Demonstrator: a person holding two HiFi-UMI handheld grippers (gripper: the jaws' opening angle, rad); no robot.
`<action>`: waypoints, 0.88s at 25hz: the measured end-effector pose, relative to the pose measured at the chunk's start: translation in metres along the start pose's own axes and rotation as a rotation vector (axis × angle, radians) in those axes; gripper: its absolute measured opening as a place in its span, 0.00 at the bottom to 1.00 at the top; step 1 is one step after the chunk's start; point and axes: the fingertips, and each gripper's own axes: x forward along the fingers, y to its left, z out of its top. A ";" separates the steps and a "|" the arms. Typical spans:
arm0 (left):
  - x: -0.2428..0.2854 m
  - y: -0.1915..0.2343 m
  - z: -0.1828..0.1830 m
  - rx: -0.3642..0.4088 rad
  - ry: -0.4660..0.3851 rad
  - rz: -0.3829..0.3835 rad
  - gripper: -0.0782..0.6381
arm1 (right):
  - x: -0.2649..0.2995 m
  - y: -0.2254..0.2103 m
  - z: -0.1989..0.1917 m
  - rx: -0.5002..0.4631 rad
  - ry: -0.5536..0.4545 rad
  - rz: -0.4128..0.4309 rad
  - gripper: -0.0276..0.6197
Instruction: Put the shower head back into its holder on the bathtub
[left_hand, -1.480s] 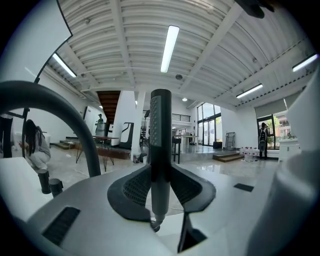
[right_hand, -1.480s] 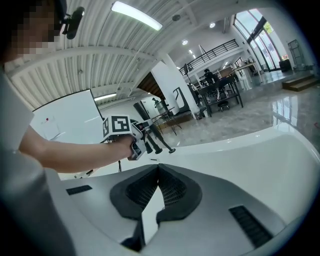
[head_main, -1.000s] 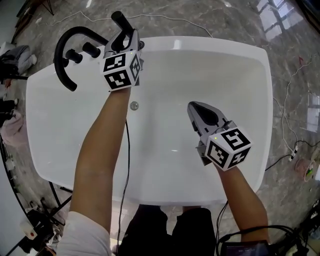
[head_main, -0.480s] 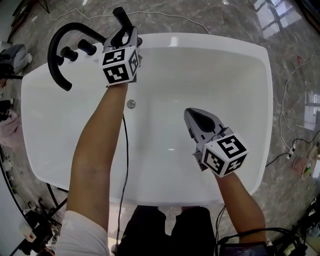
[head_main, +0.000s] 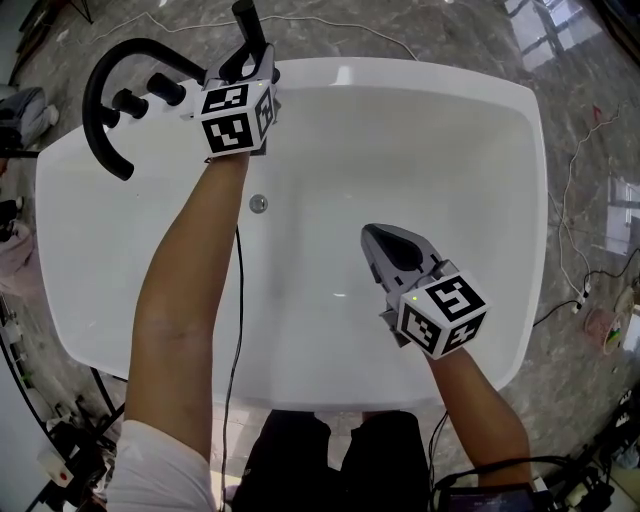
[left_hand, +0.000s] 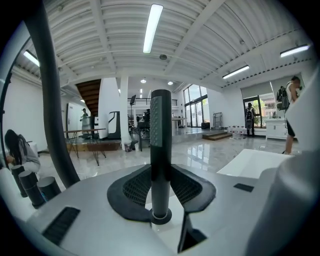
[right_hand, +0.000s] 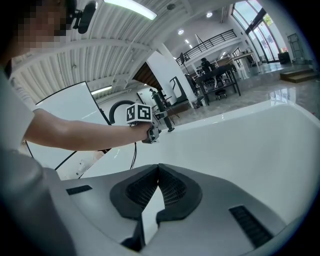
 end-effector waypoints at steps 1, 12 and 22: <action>0.000 0.000 -0.004 -0.006 0.009 -0.001 0.29 | 0.000 0.000 0.000 0.002 0.000 0.000 0.06; 0.002 0.005 -0.022 -0.070 0.071 -0.019 0.29 | -0.008 0.001 -0.022 0.024 0.024 -0.003 0.06; -0.084 -0.019 0.002 -0.110 -0.036 0.046 0.34 | -0.036 -0.008 -0.020 0.074 -0.028 -0.046 0.06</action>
